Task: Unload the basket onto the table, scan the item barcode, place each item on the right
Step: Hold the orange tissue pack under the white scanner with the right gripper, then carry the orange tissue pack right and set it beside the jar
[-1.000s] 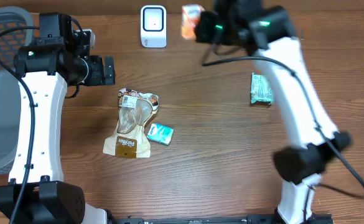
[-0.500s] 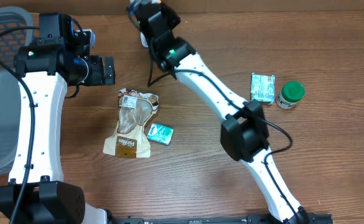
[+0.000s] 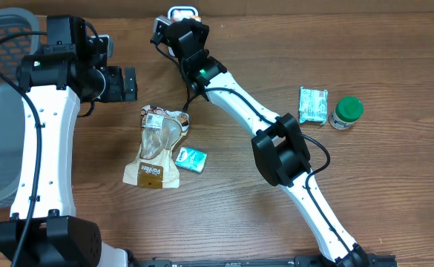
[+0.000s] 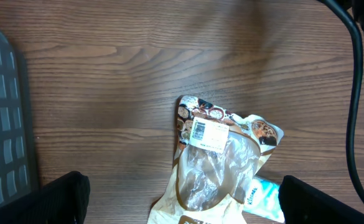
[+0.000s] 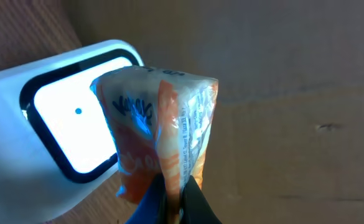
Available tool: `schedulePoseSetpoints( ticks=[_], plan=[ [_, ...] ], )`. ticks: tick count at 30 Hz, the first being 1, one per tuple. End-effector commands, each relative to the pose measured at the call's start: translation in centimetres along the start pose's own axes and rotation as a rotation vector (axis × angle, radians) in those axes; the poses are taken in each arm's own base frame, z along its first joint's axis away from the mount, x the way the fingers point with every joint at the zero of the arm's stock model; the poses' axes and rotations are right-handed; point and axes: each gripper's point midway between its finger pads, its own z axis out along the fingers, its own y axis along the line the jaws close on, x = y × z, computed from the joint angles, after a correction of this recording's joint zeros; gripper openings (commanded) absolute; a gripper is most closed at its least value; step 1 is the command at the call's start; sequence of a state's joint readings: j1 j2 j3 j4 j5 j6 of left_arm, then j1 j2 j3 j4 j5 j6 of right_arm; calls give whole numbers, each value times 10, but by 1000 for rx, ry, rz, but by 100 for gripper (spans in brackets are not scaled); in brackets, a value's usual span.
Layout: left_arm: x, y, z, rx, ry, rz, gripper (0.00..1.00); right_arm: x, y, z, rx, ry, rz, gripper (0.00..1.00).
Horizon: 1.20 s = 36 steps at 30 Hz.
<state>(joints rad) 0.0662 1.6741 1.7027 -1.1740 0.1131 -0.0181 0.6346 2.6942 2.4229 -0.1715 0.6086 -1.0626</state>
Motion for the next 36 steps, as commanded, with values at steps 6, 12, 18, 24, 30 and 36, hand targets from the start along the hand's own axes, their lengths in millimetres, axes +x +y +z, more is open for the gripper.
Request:
schedulePoseSetpoints(
  ticks=[6, 12, 18, 24, 30, 36],
  plan=[
    [-6, 0, -2, 6, -15, 18, 99, -7, -13, -3, 17, -23, -3, 4],
    [-6, 0, -2, 6, -15, 18, 100, -7, -14, -3, 17, -24, 19, 4],
    [-6, 0, -2, 6, -15, 18, 100, -11, -49, -17, 8, -52, 290, 4],
    [-6, -1, -2, 7, -15, 18, 99, -20, -107, -63, -98, -96, 543, 4],
    [-6, -1, -2, 7, -15, 18, 100, -1, -154, -133, -277, -29, 886, 4],
    [-6, -1, -2, 7, -15, 18, 100, 77, -159, -197, -449, 268, 1092, 4]
  ],
)
